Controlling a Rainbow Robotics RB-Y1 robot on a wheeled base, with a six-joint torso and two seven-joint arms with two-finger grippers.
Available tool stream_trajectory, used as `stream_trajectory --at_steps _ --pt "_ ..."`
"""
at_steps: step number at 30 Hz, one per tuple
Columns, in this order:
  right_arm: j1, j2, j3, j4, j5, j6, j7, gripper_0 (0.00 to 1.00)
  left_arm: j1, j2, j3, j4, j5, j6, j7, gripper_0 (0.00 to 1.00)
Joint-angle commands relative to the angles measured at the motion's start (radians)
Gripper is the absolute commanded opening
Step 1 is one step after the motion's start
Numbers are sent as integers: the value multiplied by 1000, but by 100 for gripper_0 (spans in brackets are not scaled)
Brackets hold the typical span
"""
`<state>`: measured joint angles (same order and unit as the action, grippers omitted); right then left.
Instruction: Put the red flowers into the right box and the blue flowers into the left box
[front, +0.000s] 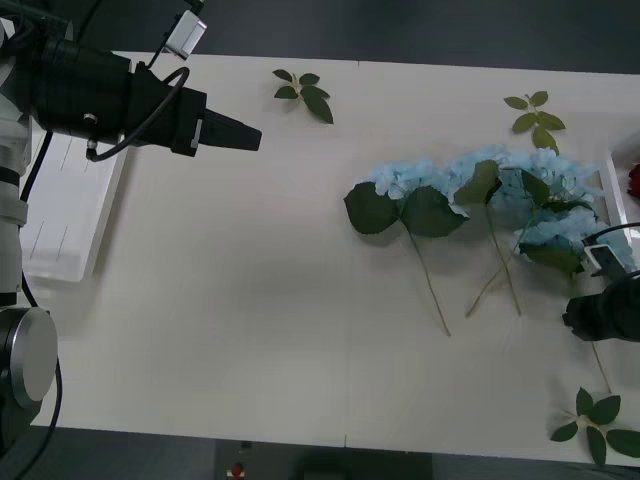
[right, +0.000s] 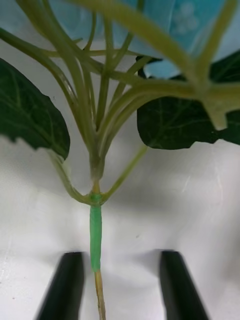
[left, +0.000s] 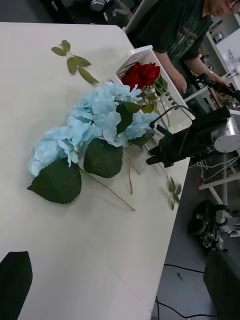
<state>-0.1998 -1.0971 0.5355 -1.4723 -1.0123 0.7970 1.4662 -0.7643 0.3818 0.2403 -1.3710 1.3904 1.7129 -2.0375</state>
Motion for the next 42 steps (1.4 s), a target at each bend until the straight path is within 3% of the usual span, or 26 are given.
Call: stream_trajectory --at_steps 1,6,12,15,20,28,34,38,39,42 --pt "-7 -10 4 -19 -9 1 5 0 -20 2 11 -13 9 -6 -35 100" --pt "-10 -10 4 -37 -20 1 5 0 -20 2 11 -13 9 -6 -35 100" --pt "-39 -41 -26 -209 -138 39 -7 0 -20 2 11 -13 9 -6 -35 100" --pt "-66 -63 -134 -322 -218 162 -17 0 -20 2 11 -13 9 -6 -35 100" --pt "-75 -47 -471 -447 -336 493 -23 0 -20 2 11 -13 9 -6 -35 100" --pt "-75 -46 -707 -448 -451 749 14 0 -20 2 11 -13 9 -6 -35 100" --pt "-79 -18 -667 -453 -744 657 37 0 -20 2 11 -13 9 -6 -35 100" --pt "-104 2 -542 -499 -914 461 79 0 -20 2 11 -13 9 -6 -35 100" --pt "-118 2 -496 -516 -940 390 108 0 51 -21 -3 15 -2 -2 -36 100" --pt "-162 2 -385 -543 -994 206 163 0 42 -23 7 30 9 -7 -46 100"
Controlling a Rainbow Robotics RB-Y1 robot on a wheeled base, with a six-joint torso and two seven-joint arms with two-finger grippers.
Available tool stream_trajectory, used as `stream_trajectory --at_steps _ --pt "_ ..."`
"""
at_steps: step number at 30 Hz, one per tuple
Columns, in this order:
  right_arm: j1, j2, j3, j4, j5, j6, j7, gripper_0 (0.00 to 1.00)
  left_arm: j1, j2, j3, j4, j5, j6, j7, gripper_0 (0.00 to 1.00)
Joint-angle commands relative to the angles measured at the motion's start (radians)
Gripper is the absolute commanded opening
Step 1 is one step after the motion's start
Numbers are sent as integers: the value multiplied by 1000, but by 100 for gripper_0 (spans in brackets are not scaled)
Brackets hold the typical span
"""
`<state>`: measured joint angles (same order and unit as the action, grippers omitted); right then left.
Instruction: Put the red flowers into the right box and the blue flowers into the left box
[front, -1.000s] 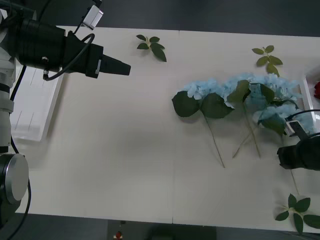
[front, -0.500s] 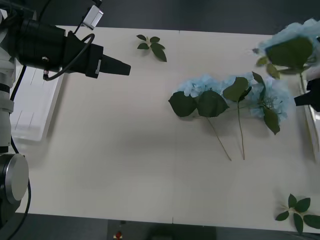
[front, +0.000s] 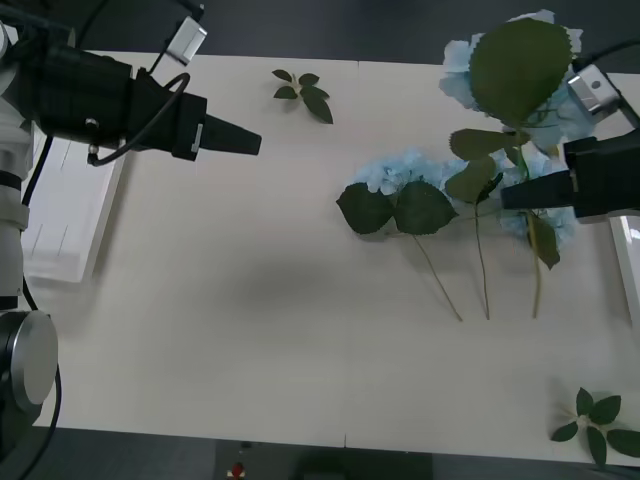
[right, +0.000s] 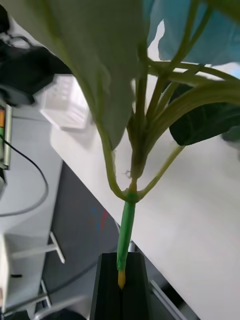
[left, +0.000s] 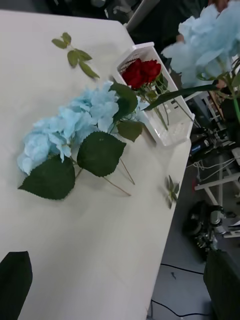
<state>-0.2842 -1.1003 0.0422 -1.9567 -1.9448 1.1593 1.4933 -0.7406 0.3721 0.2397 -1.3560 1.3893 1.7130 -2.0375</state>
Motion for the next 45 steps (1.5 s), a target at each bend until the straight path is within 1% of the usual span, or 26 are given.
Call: stream_trajectory --at_steps 1,3,6,8,11,15,20,25,27,30,34,37,40,45 --pt "-89 7 133 -60 -68 -193 147 0 21 -13 9 25 11 -3 -52 100" --pt "-145 23 217 -64 -71 -311 188 0 7 -15 23 46 33 2 -84 100" --pt "-211 54 308 -47 -69 -441 226 0 3 -13 33 48 43 26 -92 100" --pt "-248 60 361 -31 -68 -510 249 0 1 -13 39 48 57 45 -92 100" --pt "-285 65 415 -8 -57 -553 277 0 1 -13 41 49 94 79 -86 100" --pt "-348 123 449 45 -13 -563 283 0 1 -16 33 78 155 137 -79 100" --pt "-438 209 466 133 17 -563 278 0 3 -16 -19 144 264 158 -86 100" --pt "-536 231 532 216 17 -567 275 0 1 -25 -66 150 292 149 -89 100" --pt "-561 235 553 239 17 -570 274 0 1 -35 -80 152 297 134 -90 100" --pt "-582 247 568 266 17 -572 271 0 1 -45 -119 150 309 82 -95 100" --pt "-593 280 576 277 -2 -547 257 0 1 -53 -201 150 349 -36 -110 100" --pt "-607 283 593 277 -25 -527 246 0 1 -53 -250 150 375 -119 -122 100" --pt "-616 284 599 277 -37 -524 240 0 3 -53 -283 150 387 -171 -133 100" --pt "-616 284 599 277 -36 -524 239 0 3 -53 -323 150 390 -220 -144 100"
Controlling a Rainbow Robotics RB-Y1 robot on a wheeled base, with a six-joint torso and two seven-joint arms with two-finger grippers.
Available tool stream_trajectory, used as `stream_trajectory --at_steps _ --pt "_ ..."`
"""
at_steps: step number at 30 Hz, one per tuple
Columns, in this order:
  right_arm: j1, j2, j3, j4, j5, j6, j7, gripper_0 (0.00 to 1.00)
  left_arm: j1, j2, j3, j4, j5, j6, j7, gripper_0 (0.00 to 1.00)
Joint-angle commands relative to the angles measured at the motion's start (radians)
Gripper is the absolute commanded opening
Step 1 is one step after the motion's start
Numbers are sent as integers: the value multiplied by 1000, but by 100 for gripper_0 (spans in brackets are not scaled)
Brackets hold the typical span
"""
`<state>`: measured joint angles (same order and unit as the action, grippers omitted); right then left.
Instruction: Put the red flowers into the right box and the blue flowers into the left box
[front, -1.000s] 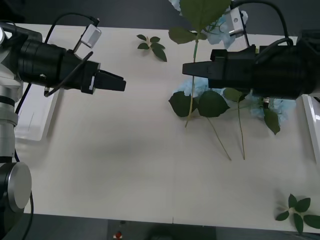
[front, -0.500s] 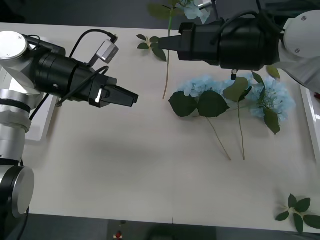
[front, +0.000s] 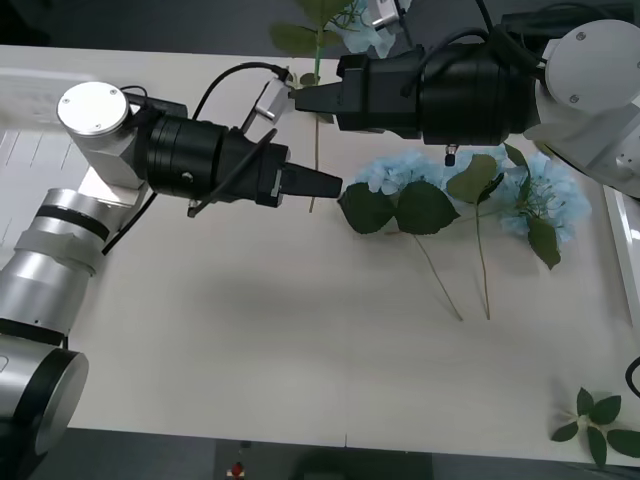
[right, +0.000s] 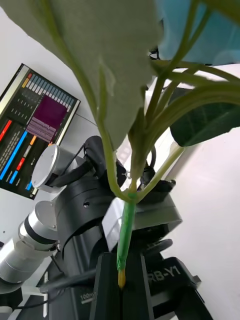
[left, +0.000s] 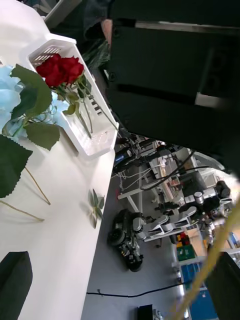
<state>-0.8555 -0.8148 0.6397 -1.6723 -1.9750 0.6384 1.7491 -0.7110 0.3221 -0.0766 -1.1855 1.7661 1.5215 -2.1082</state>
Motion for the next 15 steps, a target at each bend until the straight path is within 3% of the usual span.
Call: stream_trajectory --at_steps 1,11,12,13,14,15 --pt "-45 -1 1 -7 -5 -3 -17 0 -27 -3 -9 -20 13 -34 -73 100" --pt "-45 -3 1 -7 -4 -3 -17 0 -28 -3 -11 -20 33 -57 -73 100" --pt "-45 -3 1 -7 -4 -3 -17 0 -28 -3 -11 -20 39 -58 -73 68" --pt "-45 -3 1 -7 -4 -3 -17 0 -27 -3 -11 -20 43 -58 -73 51" --pt "-45 -3 1 -7 -4 -3 -17 0 -27 -3 -11 -20 49 -58 -73 1" --pt "-45 -3 1 -7 -4 -3 -17 0 -28 -3 -11 -20 50 -60 -75 0"
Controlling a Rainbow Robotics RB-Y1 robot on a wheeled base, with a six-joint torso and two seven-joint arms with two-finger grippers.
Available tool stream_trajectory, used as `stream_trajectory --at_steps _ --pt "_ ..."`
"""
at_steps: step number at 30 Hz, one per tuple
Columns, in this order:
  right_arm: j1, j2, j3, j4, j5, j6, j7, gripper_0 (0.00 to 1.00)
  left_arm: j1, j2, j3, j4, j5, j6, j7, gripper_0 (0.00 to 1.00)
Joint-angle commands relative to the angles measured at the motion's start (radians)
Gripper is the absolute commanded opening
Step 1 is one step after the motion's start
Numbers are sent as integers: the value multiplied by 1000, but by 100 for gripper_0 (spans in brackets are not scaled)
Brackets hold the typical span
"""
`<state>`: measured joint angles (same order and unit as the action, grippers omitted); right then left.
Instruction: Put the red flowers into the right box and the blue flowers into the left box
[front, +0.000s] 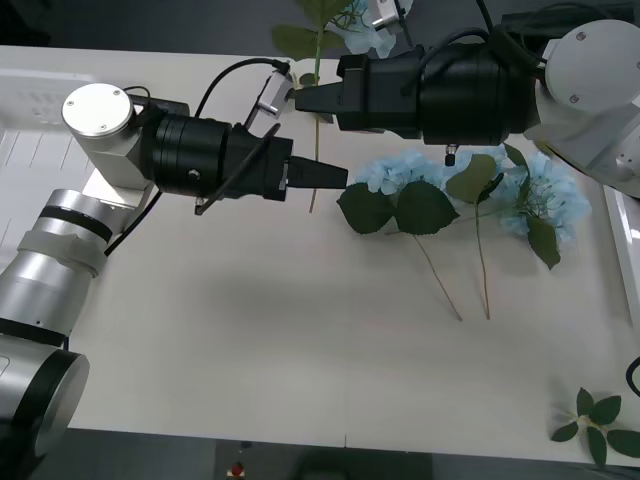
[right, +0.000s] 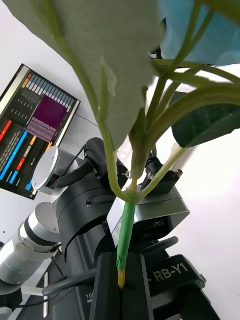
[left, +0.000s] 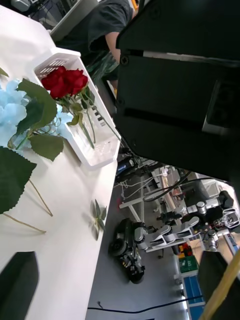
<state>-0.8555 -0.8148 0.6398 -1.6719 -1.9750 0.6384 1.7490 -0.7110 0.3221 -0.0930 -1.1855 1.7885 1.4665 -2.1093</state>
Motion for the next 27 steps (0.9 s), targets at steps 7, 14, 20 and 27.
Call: stream_trajectory --at_steps 7,14,20,27 --pt "-45 -3 1 -8 -4 -3 -17 0 -27 -3 6 -20 35 -5 -83 0" --pt "-45 -3 1 -8 -4 -3 -17 0 -27 -3 6 -20 37 -3 -90 0" --pt "-45 -3 1 -8 -4 -3 -17 100 -27 -3 6 -20 37 -5 -97 0" --pt "-45 -3 1 -8 -4 -3 -17 100 -25 -3 6 -20 39 -3 -103 0"
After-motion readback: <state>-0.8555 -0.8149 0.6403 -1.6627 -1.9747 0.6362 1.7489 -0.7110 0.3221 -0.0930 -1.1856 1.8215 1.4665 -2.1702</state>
